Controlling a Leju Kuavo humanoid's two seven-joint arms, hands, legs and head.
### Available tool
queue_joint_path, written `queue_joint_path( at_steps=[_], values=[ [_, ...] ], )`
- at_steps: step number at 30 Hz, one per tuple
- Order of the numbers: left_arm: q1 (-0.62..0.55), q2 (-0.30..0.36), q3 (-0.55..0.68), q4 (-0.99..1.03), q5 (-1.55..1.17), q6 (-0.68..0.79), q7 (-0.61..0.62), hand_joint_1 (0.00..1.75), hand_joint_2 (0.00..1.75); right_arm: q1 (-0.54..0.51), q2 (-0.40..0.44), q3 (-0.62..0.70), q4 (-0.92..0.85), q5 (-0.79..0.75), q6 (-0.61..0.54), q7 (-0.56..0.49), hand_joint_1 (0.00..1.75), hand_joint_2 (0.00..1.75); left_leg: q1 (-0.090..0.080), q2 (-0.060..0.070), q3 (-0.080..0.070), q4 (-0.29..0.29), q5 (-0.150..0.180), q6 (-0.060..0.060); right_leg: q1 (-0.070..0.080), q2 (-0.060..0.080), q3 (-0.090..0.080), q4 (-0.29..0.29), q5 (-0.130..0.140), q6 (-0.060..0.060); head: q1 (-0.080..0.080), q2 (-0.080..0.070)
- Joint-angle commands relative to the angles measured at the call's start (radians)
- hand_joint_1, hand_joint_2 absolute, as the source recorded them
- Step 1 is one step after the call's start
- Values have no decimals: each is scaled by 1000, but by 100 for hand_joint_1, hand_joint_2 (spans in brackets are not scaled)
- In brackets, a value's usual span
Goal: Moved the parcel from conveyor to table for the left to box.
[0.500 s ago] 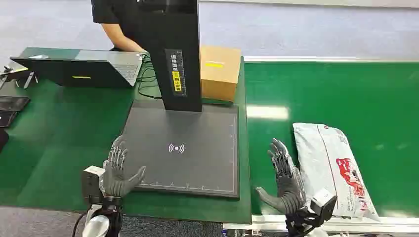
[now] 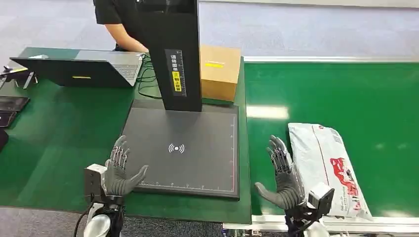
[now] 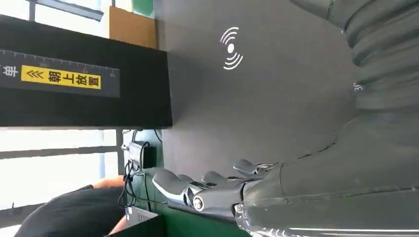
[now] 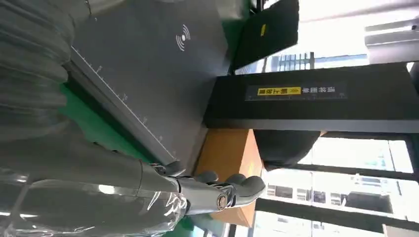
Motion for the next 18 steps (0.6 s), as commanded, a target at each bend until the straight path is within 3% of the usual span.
queue_joint_path(
  at_steps=[1,13,18],
  values=[
    [-3,9,-2,9,14,2,9,0,175,-61,3,36,145,19,-32,-22,0,175,1,2,2,-1,0,-1,1,2,2,-1,1,-1,0,0],
    [13,-13,-11,-16,0,5,33,0,175,-64,-22,9,168,-17,0,-1,0,175,1,0,2,-1,0,-1,1,0,3,-2,0,-1,0,0],
    [31,-5,-14,-15,-2,4,33,0,175,-4,-19,-17,108,-14,-10,-7,0,175,0,-1,2,-1,0,-1,0,-1,2,-1,0,-1,0,0]
  ],
)
